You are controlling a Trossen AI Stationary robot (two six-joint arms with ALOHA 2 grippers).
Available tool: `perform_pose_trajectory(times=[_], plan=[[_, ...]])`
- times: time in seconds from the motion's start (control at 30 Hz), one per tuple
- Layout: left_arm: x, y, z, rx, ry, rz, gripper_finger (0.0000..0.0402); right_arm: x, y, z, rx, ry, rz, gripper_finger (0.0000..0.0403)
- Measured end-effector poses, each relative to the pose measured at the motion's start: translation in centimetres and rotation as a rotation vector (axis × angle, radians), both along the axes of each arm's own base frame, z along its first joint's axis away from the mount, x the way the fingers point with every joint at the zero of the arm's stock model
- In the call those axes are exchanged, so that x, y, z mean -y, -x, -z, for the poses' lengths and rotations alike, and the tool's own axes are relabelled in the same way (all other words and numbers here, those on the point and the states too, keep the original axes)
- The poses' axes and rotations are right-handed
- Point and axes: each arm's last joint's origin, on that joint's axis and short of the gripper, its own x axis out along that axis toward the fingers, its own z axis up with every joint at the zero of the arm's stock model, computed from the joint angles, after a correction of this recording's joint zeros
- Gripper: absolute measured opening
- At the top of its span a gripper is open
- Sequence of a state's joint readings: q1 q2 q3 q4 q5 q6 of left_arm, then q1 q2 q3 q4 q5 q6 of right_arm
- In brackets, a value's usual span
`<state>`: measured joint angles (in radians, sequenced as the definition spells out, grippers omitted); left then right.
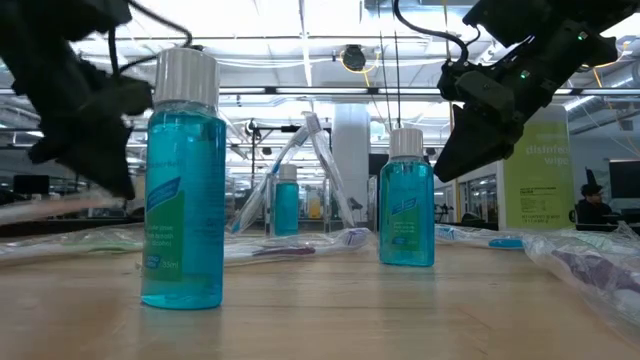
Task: Pick & Place toothbrushing station
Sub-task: Put the top orange toothbrush into the transparent organizer
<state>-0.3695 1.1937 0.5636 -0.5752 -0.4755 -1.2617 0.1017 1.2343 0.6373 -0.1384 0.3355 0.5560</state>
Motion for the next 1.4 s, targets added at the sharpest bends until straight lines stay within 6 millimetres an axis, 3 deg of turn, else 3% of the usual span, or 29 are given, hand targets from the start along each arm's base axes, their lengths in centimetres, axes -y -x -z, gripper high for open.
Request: perform_pose_trajectory(times=[0.2,0.4,0.57,0.8,1.0,1.2,1.4], plan=[[0.0,-0.2,-4.4,0.331,-0.147,0.15,0.0023,0.0,0.0,0.0,0.0,0.0,0.0,0.0171],[0.2,-1.0,-9.8,0.643,-0.527,0.34,0.001,0.0,0.0,0.0,0.0,0.001,0.001,0.0171],[-0.2,-1.8,-12.3,0.784,-0.714,0.324,0.0025,0.0,-0.1,-0.1,0.01,0.0,0.001,0.0171],[-1.9,-5.5,-10.3,0.738,-0.799,0.243,0.0007,0.0,-0.3,-0.3,0.05,-0.004,0.002,0.0171],[-3.3,-8.6,-6.5,0.675,-0.748,0.189,0.0024,0.0,-0.5,-0.5,0.061,0.011,-0.015,0.0171],[-3.8,-10.1,-4.1,0.614,-0.785,0.188,0.0006,0.0,-0.5,-0.4,0.055,0.027,-0.03,0.0171],[-4.3,-10.7,-2.7,0.593,-0.746,0.158,0.0028,0.0,-0.5,-0.4,0.054,0.028,-0.031,0.0171]])
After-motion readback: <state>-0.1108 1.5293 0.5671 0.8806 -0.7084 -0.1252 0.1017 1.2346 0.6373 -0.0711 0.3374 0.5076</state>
